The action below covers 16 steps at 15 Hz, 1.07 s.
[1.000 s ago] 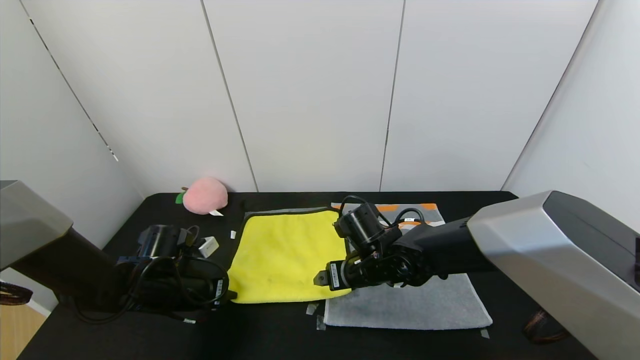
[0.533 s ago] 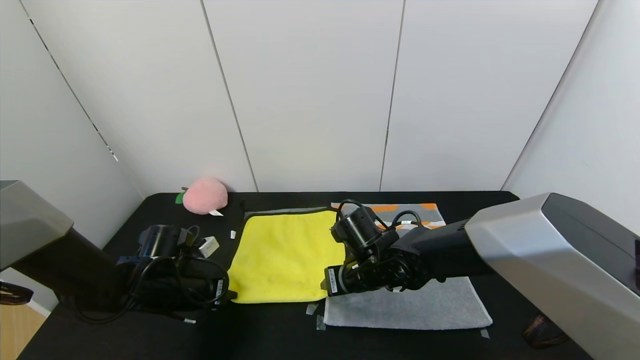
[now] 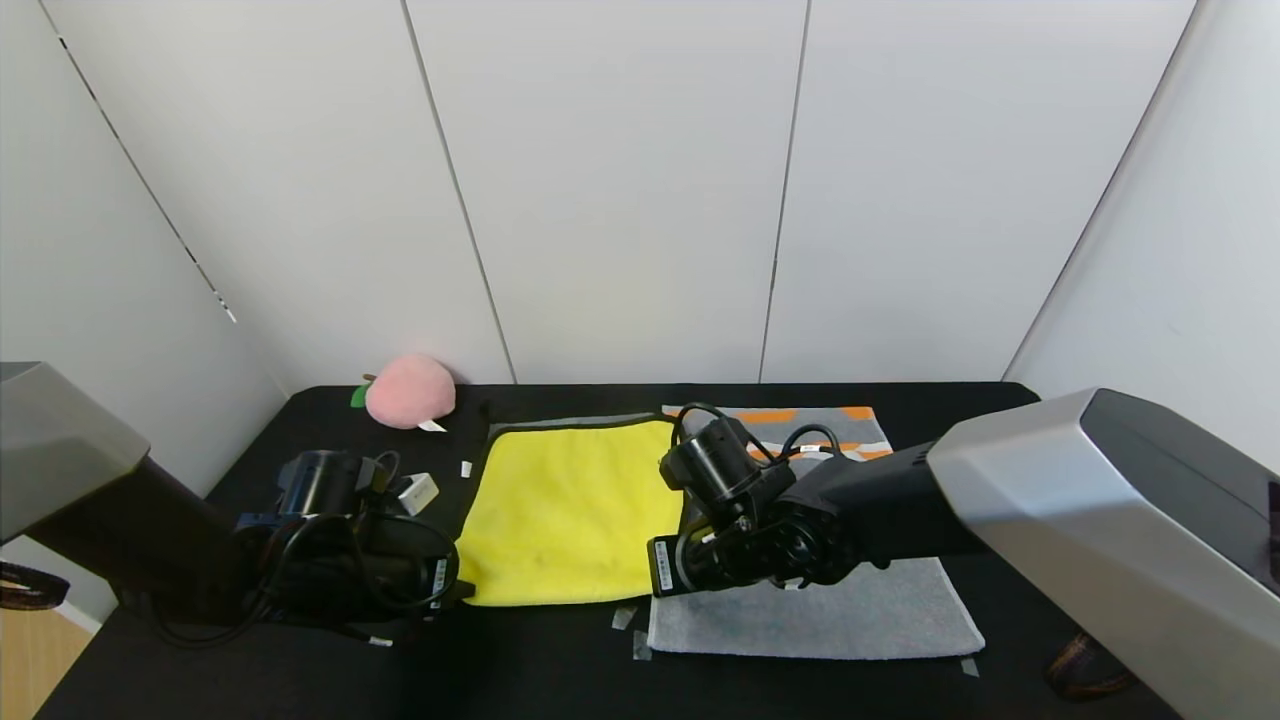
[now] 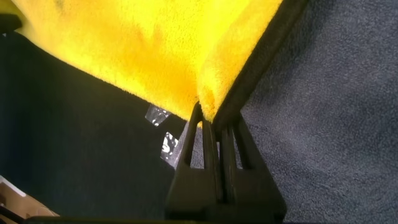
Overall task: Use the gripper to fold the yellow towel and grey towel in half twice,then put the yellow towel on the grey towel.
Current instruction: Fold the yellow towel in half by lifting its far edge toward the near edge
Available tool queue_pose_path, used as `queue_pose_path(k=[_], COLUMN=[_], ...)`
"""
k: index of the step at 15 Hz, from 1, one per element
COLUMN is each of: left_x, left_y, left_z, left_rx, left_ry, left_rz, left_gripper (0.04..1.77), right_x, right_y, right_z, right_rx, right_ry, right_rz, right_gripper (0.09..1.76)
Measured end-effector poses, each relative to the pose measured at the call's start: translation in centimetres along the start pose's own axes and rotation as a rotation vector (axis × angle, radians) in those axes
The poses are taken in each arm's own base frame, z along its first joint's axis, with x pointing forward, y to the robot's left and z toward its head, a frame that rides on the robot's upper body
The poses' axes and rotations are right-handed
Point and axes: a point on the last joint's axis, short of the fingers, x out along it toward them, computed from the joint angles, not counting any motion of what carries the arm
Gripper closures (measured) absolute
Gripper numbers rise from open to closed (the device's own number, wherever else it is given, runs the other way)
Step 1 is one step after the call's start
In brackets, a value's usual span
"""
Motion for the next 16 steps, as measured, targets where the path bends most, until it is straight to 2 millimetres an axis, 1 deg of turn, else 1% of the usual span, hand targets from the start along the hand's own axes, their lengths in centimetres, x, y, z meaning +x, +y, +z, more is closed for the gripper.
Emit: queue_pose_path(k=[5, 9, 12, 16], left_x=[-0.5, -1.4, -2.4, -4.3], left_y=[-0.1, -0.3, -0.6, -1.5], left_z=[-0.3, -0.7, -0.8, -0.7], left_rx=[0.007, 0.012, 0.019, 0.038], left_ry=[-0.024, -0.047, -0.066, -0.109], left_rz=[0.001, 0.005, 0.022, 0.028], left_gripper=[1.69, 1.69, 1.69, 1.69], right_x=[-0.2, -0.8, -1.7, -3.5], right_y=[0.1, 0.5, 0.7, 1.1], right_z=[0.2, 0.5, 0.8, 0.9], right_rx=[0.000, -0.006, -0.008, -0.013], right_ry=[-0.007, -0.024, -0.038, -0.055], right_rz=[0.003, 0.015, 0.022, 0.035], right_gripper=[1.71, 1.71, 1.71, 1.71])
